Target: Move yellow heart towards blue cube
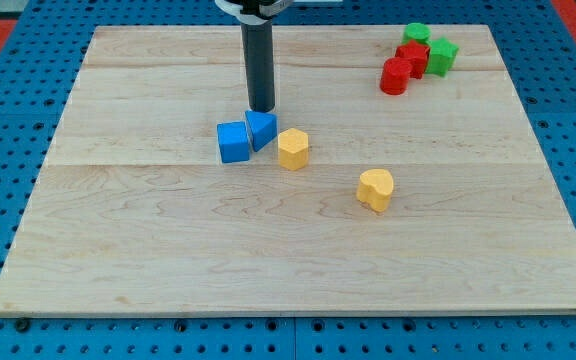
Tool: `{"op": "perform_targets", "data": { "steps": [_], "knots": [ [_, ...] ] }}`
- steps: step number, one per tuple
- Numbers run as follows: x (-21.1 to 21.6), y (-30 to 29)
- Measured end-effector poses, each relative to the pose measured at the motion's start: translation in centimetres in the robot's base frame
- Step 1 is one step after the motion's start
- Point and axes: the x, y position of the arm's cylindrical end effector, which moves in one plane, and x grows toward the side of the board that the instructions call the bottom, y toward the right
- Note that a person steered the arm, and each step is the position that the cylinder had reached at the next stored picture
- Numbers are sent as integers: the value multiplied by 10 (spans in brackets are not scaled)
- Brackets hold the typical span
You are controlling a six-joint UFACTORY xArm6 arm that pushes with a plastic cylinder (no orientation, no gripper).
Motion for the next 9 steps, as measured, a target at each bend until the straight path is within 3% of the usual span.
{"op": "perform_targets", "data": {
  "steps": [1, 2, 3, 4, 6, 7, 8, 9],
  "knots": [
    [0, 84],
    [33, 175],
    [100, 238],
    [160, 222],
    [93, 78],
    [101, 161],
    [140, 145],
    [140, 85]
  ]
}}
